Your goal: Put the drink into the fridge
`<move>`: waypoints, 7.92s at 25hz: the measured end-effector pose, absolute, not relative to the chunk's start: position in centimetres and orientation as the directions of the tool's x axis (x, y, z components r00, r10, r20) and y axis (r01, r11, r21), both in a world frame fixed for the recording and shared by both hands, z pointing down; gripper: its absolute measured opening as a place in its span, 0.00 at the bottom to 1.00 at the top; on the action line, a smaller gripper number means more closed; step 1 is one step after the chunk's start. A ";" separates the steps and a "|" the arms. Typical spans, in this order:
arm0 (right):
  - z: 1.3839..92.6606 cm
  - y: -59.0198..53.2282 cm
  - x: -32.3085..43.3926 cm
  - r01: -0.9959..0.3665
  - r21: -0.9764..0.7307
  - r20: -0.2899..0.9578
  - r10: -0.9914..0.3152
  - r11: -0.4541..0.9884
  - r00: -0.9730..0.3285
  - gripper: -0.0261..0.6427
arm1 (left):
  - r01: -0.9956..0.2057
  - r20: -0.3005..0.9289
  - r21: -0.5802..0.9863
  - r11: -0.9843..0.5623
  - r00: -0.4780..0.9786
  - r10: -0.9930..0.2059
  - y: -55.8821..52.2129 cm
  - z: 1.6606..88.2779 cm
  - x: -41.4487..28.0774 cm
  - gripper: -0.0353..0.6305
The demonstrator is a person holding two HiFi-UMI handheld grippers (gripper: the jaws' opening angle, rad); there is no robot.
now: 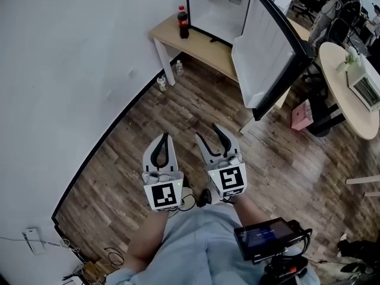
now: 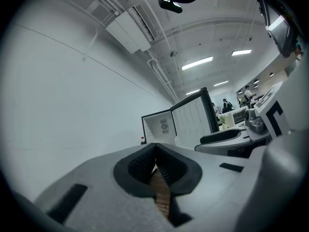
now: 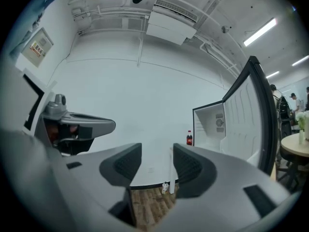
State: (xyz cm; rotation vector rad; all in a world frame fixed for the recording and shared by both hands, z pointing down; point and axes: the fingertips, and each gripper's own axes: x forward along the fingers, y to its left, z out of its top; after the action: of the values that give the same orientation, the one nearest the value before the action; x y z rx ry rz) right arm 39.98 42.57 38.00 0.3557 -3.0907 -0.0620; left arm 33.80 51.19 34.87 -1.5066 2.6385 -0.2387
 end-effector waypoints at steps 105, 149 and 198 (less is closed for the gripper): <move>58.7 -3.6 -19.0 -0.412 -0.010 0.304 -0.390 0.911 -0.869 0.44 | -0.969 0.082 -0.169 0.181 -0.197 -0.977 -0.5 47.0 -26.9 0.06; 49.2 -15.3 0.5 -0.839 0.039 0.242 -0.820 0.542 -0.518 0.43 | -0.930 -0.001 -0.145 -0.338 0.342 -0.940 -16.2 43.3 -6.8 0.06; 52.4 -23.7 3.8 -0.822 0.015 0.251 -0.798 0.570 -0.548 0.45 | -0.960 0.035 -0.139 -0.245 0.242 -0.970 -20.7 45.8 -5.9 0.06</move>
State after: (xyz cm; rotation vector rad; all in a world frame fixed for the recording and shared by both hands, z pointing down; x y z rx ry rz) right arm 3.83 -23.74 52.40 1.3501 -2.5728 0.1526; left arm -5.93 -20.67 45.81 -2.4050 1.8738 -0.1731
